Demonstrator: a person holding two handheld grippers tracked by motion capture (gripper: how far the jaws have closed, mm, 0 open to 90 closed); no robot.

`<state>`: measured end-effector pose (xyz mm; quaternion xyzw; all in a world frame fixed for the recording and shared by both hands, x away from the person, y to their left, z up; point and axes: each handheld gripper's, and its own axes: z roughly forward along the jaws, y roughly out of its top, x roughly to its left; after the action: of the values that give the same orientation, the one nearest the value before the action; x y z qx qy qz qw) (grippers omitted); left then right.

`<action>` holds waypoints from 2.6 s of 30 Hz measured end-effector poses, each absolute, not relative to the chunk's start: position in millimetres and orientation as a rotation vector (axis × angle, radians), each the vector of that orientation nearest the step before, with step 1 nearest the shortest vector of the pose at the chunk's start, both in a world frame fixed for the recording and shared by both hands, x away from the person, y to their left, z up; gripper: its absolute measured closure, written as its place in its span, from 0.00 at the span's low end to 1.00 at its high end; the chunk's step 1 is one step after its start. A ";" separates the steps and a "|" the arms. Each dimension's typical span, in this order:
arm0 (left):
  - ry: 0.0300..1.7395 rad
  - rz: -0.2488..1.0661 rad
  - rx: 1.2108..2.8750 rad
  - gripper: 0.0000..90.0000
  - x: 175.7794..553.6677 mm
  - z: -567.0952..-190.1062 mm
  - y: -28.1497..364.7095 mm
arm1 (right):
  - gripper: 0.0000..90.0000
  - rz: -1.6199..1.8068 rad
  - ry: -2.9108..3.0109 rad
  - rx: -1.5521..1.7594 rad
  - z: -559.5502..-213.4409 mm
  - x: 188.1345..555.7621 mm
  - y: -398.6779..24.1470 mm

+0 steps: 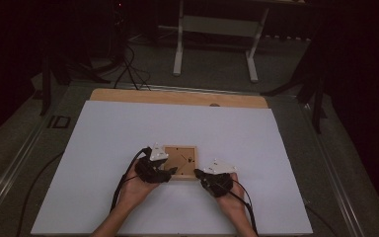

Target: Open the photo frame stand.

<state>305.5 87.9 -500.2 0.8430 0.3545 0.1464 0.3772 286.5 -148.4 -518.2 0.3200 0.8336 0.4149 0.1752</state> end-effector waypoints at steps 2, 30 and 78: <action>0.907 0.373 2.164 0.50 306.3 -502.1 85.1 | 1.00 1.177 2.362 0.907 -518.2 286.6 -148.5; 0.934 0.394 2.193 0.51 311.2 -510.8 75.6 | 1.00 1.179 2.362 0.910 -518.3 286.4 -148.8; 0.963 0.383 2.205 0.56 318.7 -483.2 65.6 | 1.00 1.177 2.364 0.906 -518.1 286.3 -148.7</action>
<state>318.7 65.6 -483.2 0.8493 0.3709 0.1475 0.3456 286.3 -148.7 -518.1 0.3196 0.8339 0.4150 0.1740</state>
